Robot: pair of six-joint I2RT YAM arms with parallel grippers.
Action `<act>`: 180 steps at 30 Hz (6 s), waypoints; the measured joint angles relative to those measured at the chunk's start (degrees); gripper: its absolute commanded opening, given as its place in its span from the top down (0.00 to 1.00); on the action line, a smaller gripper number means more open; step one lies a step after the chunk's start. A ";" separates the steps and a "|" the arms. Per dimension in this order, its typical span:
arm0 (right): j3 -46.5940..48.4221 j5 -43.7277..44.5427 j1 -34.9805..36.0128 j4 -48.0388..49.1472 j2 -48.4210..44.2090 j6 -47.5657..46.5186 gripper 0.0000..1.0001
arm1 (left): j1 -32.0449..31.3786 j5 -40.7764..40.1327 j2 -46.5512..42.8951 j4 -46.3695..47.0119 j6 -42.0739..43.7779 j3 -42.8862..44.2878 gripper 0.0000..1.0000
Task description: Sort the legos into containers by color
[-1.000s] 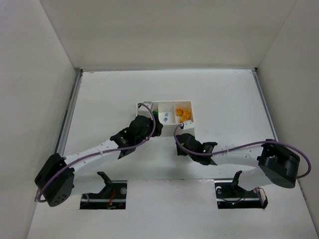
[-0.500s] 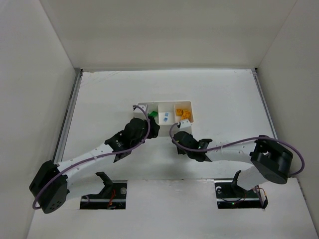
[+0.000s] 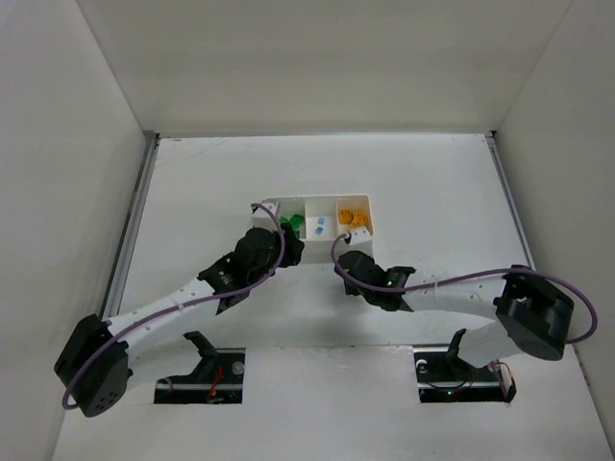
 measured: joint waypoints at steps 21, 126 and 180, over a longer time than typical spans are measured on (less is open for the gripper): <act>20.24 -7.19 -11.67 11.06 5.29 -8.66 0.63 | -1.95 0.15 -6.25 -0.63 -2.40 -4.83 0.60; -10.64 -3.13 -7.45 4.22 -9.05 10.19 0.55 | -16.02 -9.66 7.98 14.05 3.96 -4.35 0.86; 11.43 -6.54 -10.29 17.25 0.68 -3.39 0.70 | 1.36 -6.64 10.58 13.20 1.22 3.67 0.58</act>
